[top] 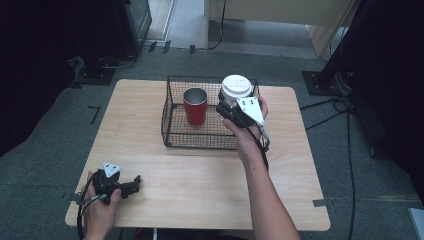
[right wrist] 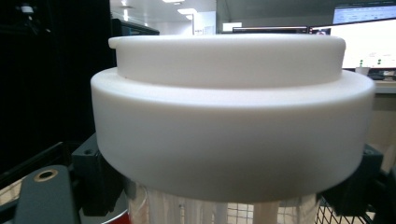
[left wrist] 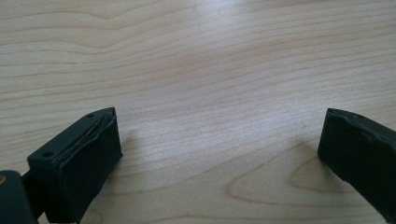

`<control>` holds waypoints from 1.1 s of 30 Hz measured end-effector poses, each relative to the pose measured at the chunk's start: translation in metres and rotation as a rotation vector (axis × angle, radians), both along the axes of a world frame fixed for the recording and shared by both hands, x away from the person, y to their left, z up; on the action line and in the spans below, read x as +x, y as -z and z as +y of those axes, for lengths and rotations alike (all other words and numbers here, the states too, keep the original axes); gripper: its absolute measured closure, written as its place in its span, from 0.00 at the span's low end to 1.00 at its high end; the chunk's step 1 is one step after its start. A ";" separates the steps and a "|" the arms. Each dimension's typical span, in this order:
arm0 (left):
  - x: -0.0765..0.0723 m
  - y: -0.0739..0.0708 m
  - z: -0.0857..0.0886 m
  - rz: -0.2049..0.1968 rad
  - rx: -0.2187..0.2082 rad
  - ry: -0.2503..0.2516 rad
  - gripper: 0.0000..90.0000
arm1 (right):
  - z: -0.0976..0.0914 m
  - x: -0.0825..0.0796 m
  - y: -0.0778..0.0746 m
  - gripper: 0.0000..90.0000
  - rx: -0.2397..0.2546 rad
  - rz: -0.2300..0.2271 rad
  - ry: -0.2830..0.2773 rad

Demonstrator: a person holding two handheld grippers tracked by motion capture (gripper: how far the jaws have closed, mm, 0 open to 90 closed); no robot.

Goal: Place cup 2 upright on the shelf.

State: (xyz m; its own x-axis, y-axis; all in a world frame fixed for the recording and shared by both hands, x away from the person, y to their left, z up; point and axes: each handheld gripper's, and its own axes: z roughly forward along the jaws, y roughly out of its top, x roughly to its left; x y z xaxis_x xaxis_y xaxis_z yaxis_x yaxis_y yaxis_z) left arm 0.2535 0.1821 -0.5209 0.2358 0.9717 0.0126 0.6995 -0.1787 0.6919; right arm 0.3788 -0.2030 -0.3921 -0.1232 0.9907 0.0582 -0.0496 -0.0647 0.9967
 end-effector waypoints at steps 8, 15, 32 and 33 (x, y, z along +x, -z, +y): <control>0.000 0.000 0.000 0.000 0.000 0.000 0.00 | -0.002 0.022 0.009 0.18 0.034 0.012 0.042; 0.000 0.000 0.000 0.000 0.000 0.000 0.00 | -0.003 0.039 0.022 0.18 0.041 0.045 0.066; 0.000 0.000 0.000 0.000 0.000 0.000 0.00 | 0.004 0.065 0.054 0.18 -0.015 0.182 0.096; 0.000 0.000 0.000 0.000 0.000 0.000 0.00 | 0.005 0.066 0.054 0.18 -0.009 0.189 0.096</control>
